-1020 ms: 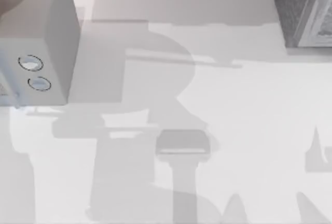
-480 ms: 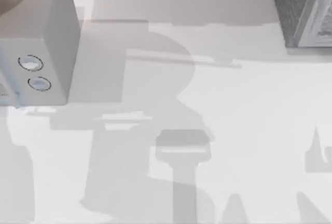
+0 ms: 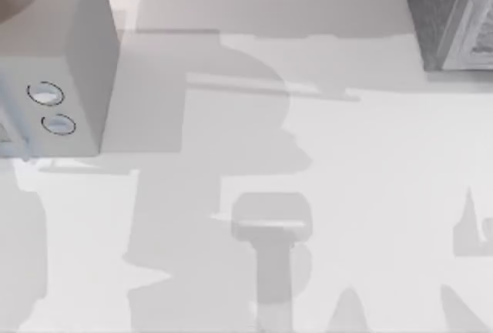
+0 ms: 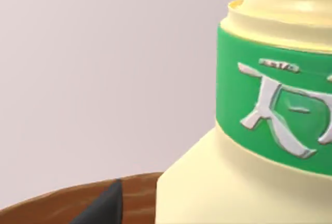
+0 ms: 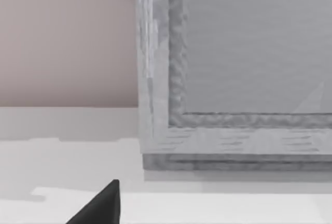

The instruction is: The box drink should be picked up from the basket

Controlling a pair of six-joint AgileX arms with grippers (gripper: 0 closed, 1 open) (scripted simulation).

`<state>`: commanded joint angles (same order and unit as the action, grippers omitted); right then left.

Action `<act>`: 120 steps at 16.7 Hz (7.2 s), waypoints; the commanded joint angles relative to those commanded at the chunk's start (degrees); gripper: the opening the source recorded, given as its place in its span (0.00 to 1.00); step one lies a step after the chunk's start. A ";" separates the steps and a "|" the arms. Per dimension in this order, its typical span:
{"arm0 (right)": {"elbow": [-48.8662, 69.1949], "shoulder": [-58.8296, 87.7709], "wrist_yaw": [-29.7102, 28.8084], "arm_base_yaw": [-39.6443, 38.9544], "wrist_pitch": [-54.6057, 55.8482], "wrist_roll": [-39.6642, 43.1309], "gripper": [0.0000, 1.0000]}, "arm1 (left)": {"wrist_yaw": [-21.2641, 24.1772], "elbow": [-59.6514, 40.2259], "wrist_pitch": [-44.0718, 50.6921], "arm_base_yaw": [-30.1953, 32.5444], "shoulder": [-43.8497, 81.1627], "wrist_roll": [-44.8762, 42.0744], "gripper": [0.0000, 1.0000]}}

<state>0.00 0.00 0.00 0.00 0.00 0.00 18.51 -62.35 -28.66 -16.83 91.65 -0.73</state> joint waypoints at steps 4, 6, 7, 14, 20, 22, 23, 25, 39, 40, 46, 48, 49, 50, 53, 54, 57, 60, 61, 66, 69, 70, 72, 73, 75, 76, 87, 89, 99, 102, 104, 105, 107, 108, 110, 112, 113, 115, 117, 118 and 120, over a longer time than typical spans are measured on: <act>0.00 0.00 0.00 0.00 0.00 0.00 1.00 | -0.45 -1.69 -0.12 0.48 1.80 0.01 1.00; 0.00 0.00 0.00 0.00 0.00 0.00 1.00 | -0.45 -1.69 -0.12 0.48 1.80 0.01 1.00; 0.00 0.00 0.00 0.00 0.00 0.00 1.00 | -0.45 -1.69 -0.12 0.48 1.80 0.01 1.00; 0.00 0.00 0.00 0.00 0.00 0.00 1.00 | -0.45 -1.69 -0.12 0.48 1.80 0.01 0.47; 0.00 0.00 0.00 0.00 0.00 0.00 1.00 | -0.45 -1.69 -0.12 0.48 1.80 0.01 0.02; 0.00 0.00 0.00 0.00 0.00 0.00 1.00 | -0.45 -1.69 -0.12 0.48 1.80 0.01 0.00; 0.00 0.00 0.00 0.00 0.00 0.00 1.00 | -0.45 -1.69 -0.12 0.48 1.80 0.01 0.00; 0.00 0.00 0.00 0.00 0.00 0.00 1.00 | -0.45 -1.69 -0.12 0.48 1.80 0.01 0.00; 0.00 0.00 0.00 0.00 0.00 0.00 1.00 | -5.88 -25.42 10.76 1.12 -0.41 1.14 0.00; 0.00 0.00 0.00 0.00 0.00 0.00 1.00 | -5.81 -28.50 14.57 0.94 -0.21 0.99 0.00; 0.00 0.00 0.00 0.00 0.00 0.00 1.00 | -1.68 -38.14 33.13 0.55 2.17 -0.02 0.00; 0.00 0.00 0.00 0.00 0.00 0.00 1.00 | -0.81 -38.70 34.73 0.60 2.71 -0.12 0.00; 0.00 0.00 0.00 0.00 0.00 0.00 1.00 | -0.80 -38.70 34.73 0.60 2.72 -0.12 0.00; 0.00 0.00 0.00 0.00 0.00 0.00 1.00 | -0.80 -38.70 34.73 0.60 2.72 -0.12 0.00; 0.00 0.00 0.00 0.00 0.00 0.00 1.00 | -0.92 -38.49 34.61 0.71 2.49 -0.20 0.00; 0.00 0.00 0.00 0.00 0.00 0.00 1.00 | -1.02 -37.90 34.71 0.80 2.19 -0.13 0.00; 0.00 0.00 0.00 0.00 0.00 0.00 1.00 | -1.94 -32.80 34.89 1.57 -1.72 0.15 0.00; 0.00 0.00 0.00 0.00 0.00 0.00 1.00 | -3.64 -23.42 34.31 3.04 -10.66 0.23 0.00; 0.00 0.00 0.00 0.00 0.00 0.00 1.00 | -4.34 -19.40 33.99 3.66 -14.59 0.21 0.00; 0.00 0.00 0.00 0.00 0.00 0.00 1.00 | -8.55 5.96 32.12 7.47 -38.59 0.18 0.00; 0.00 0.00 0.00 0.00 0.00 0.00 1.00 | -11.36 23.24 31.08 10.08 -54.27 0.27 0.00; 0.00 0.00 0.00 0.00 0.00 0.00 1.00 | -12.29 28.79 30.77 10.95 -59.43 0.31 0.00; 0.00 0.00 0.00 0.00 0.00 0.00 1.00 | -14.06 39.19 30.19 12.62 -69.28 0.42 0.00; 0.00 0.00 0.00 0.00 0.00 0.00 1.00 | -14.89 43.91 29.92 13.40 -73.79 0.48 0.00; 0.00 0.00 0.00 0.00 0.00 0.00 1.00 | -16.36 52.01 29.43 14.79 -81.55 0.58 0.00; 0.00 0.00 0.00 0.00 0.00 0.00 1.00 | -16.99 55.25 29.21 15.39 -84.68 0.63 0.00; 0.00 0.00 0.00 0.00 0.00 0.00 1.00 | -18.98 62.14 29.00 17.05 -90.79 1.09 0.00; 0.00 0.00 0.00 0.00 0.00 0.00 1.00 | -21.68 60.79 30.27 19.13 -87.87 3.38 0.00; 0.00 0.00 0.00 0.00 0.00 0.00 1.00 | -57.13 37.51 42.97 47.92 -50.33 31.56 0.00; 0.00 0.00 0.00 0.00 0.00 0.00 1.00 | -70.79 28.13 47.51 59.04 -35.47 42.15 0.00; 0.00 0.00 0.00 0.00 0.00 0.00 1.00 | -79.62 22.04 50.40 66.20 -25.72 48.97 0.00; 0.00 0.00 0.00 0.00 0.00 0.00 1.00 | -83.83 19.15 51.79 69.61 -21.04 52.22 0.00; 0.00 0.00 0.00 0.00 0.00 0.00 1.00 | -91.64 13.87 54.42 75.93 -12.28 58.28 0.00; 0.00 0.00 0.00 0.00 0.00 0.00 1.00 | -95.16 11.53 55.65 78.77 -8.32 61.03 0.00; 0.00 0.00 0.00 0.00 0.00 0.00 1.00 | -101.24 7.55 57.82 83.70 -1.41 65.83 0.00; 0.00 0.00 0.00 0.00 0.00 0.00 1.00 | -105.84 4.61 59.53 87.44 3.85 69.50 0.00; 0.00 0.00 0.00 0.00 0.00 0.00 1.00 | -107.49 3.56 60.16 88.79 5.76 70.83 0.00; 0.00 0.00 0.00 0.00 0.00 0.00 1.00 | -109.36 2.38 60.88 90.32 7.90 72.35 0.00; 0.00 0.00 0.00 0.00 0.00 0.00 1.00 | -109.54 2.27 60.96 90.48 8.11 72.50 0.00; 0.00 0.00 0.00 0.00 0.00 0.00 1.00 | -109.54 2.27 60.96 90.48 8.11 72.50 0.00; 0.00 0.00 0.00 0.00 0.00 0.00 1.00 | -109.20 2.69 60.08 90.20 8.00 72.37 0.00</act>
<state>0.00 0.00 0.00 0.00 0.00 0.00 -90.70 -59.66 31.42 73.38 99.65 71.63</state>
